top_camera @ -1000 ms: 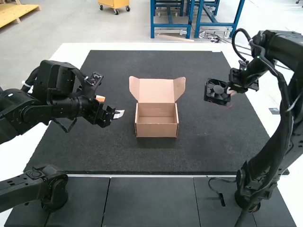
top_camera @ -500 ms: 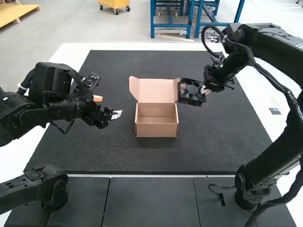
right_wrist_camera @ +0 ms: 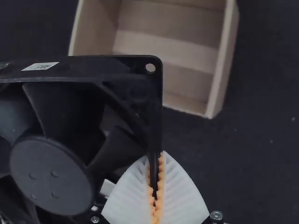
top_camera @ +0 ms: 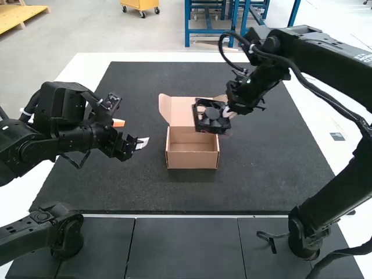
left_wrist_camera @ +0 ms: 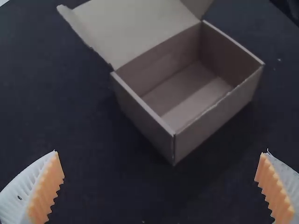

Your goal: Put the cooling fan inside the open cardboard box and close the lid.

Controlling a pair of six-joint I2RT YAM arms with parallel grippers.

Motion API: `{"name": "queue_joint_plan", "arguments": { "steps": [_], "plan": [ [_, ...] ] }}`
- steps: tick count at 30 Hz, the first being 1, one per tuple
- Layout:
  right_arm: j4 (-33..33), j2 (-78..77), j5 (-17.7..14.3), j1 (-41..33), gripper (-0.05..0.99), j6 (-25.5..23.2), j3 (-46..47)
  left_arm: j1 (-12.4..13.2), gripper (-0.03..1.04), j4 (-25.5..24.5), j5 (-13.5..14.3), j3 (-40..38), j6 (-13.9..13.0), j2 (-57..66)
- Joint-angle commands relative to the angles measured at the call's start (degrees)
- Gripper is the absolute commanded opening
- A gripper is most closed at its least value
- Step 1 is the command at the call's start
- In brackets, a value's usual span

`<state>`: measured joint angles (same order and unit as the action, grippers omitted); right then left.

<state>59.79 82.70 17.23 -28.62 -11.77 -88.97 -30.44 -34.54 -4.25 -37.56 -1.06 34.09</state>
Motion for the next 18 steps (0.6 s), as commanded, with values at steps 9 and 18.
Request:
{"name": "queue_joint_plan", "arguments": {
  "steps": [9,18],
  "plan": [
    [-3.54,6.69,1.49,-4.07,-0.02,-3.79,-4.2,-0.15,0.97,1.32,0.56,1.0,-0.61,-2.27],
    [-5.21,15.21,1.13,-4.16,-0.02,-3.96,-9.12,-0.15,0.97,0.44,1.97,1.17,-3.16,-2.88]
  ]
}}
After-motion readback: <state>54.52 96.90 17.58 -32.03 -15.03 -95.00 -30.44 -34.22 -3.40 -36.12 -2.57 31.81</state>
